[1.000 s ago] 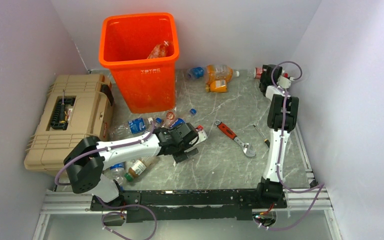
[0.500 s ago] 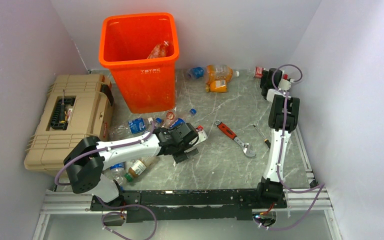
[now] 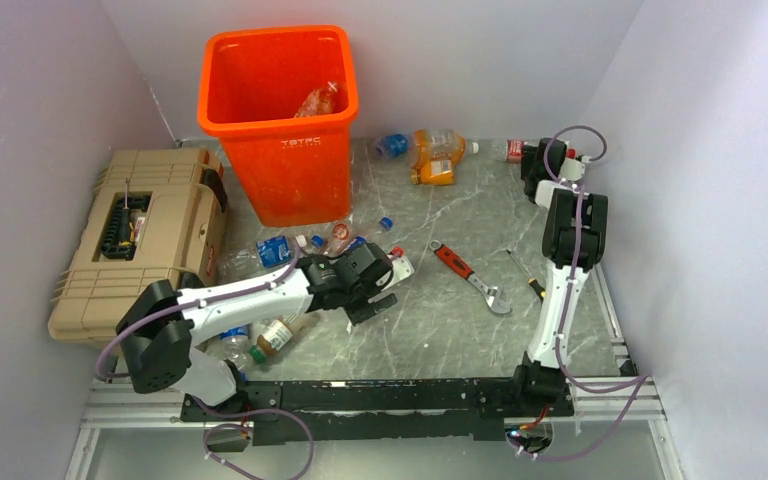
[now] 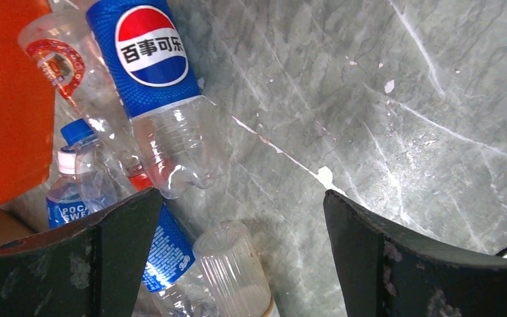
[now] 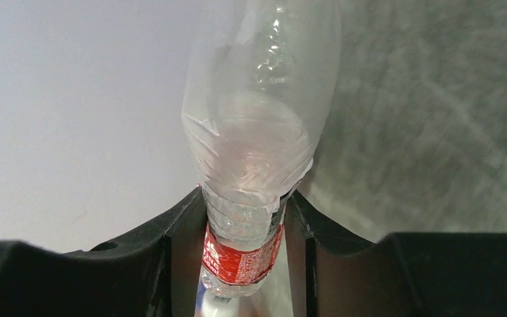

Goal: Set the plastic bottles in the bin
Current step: Pick up the plastic bottle from the corner of the board.

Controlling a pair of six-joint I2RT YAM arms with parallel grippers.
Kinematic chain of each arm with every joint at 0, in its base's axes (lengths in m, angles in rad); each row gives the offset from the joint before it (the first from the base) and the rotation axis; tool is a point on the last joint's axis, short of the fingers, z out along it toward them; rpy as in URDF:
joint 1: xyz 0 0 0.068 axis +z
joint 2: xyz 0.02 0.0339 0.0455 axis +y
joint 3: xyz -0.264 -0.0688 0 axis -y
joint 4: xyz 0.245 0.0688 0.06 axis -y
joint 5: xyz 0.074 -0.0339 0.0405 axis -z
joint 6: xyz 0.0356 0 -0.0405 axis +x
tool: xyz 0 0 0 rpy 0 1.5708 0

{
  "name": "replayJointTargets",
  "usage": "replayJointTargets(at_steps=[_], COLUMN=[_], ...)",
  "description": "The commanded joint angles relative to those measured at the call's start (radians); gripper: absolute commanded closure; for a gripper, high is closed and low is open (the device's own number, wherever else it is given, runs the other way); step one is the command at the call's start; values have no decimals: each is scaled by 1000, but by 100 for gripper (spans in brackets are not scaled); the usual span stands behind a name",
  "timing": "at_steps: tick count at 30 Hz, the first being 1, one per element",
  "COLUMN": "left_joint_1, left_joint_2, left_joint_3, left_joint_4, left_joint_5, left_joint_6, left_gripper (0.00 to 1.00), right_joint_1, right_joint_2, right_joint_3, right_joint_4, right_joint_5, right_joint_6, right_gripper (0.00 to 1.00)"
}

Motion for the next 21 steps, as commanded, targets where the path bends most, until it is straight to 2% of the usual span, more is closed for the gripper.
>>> replayJointTargets(at_steps=[1,8,16,21], left_joint_1=[-2,-2,-2,-2], left_joint_2=[-81,-209,-462,-620], left_joint_3=[42,-7,-126,-195], left_joint_4=[10,95,280,392], left_joint_5=[28,28,124,190], left_joint_6=[-31,-38,-28,-22], left_gripper=[2,2,1,1], right_joint_1=[49,203,526,718], right_joint_2=[-240,-608,-1164,-1538], right_joint_3=[-59,-328,-874,-1098], right_joint_4=[19,87,238,91], right_joint_5=[10,65,230,241], right_joint_6=[-123,-292,-561,-713], right_gripper=[65,68,70,70])
